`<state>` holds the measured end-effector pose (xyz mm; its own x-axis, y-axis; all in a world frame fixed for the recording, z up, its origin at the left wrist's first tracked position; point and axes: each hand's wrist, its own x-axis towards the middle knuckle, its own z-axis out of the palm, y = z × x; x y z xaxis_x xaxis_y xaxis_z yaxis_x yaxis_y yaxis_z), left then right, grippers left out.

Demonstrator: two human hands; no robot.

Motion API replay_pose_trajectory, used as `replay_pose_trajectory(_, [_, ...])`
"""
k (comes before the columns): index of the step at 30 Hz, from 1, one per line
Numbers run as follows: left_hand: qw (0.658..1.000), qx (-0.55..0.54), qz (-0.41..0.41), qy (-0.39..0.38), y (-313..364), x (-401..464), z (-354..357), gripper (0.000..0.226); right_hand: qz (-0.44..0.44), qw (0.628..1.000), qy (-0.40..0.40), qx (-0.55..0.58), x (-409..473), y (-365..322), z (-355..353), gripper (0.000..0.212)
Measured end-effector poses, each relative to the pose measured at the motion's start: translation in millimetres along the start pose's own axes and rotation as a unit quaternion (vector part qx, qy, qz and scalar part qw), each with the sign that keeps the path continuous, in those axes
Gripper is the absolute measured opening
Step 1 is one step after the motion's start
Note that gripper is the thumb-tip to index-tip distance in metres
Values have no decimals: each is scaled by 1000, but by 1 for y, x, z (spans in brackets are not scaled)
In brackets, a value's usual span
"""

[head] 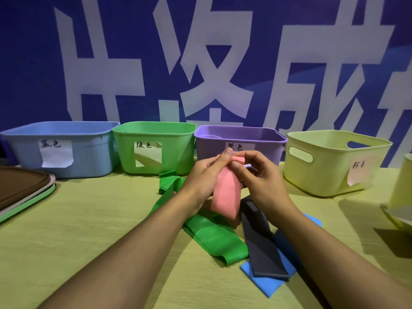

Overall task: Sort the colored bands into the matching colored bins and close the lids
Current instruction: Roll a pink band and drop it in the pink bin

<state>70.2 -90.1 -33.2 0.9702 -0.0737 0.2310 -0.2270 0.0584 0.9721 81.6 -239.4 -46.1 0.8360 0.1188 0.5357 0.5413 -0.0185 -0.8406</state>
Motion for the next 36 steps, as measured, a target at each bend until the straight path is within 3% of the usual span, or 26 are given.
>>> replay_pose_trajectory(7, [998, 8, 54, 2, -3, 1, -2, 31, 13, 1000, -2, 24, -1, -1, 0, 25])
replay_pose_trajectory(11, [998, 30, 61, -8, -4, 1, -4, 24, 94, 993, 21, 66, -2, -9, 0, 20])
replay_pose_trajectory(14, [997, 24, 63, -27, -5, 1, -2, 23, 124, 991, 41, -8, -3, -12, 0, 58])
replay_pose_trajectory(18, [997, 4, 55, -44, -6, 1, -1, 15, 136, 988, 58, -44, -5, -17, 1, 73])
replay_pose_trajectory(23, [998, -1, 35, -58, -8, 3, -1, 4, 113, 992, 56, -30, -7, -21, 2, 52])
replay_pose_trajectory(36, [997, -61, 21, -32, -4, 2, -2, 21, 79, 997, -6, -15, -5, -10, 0, 23])
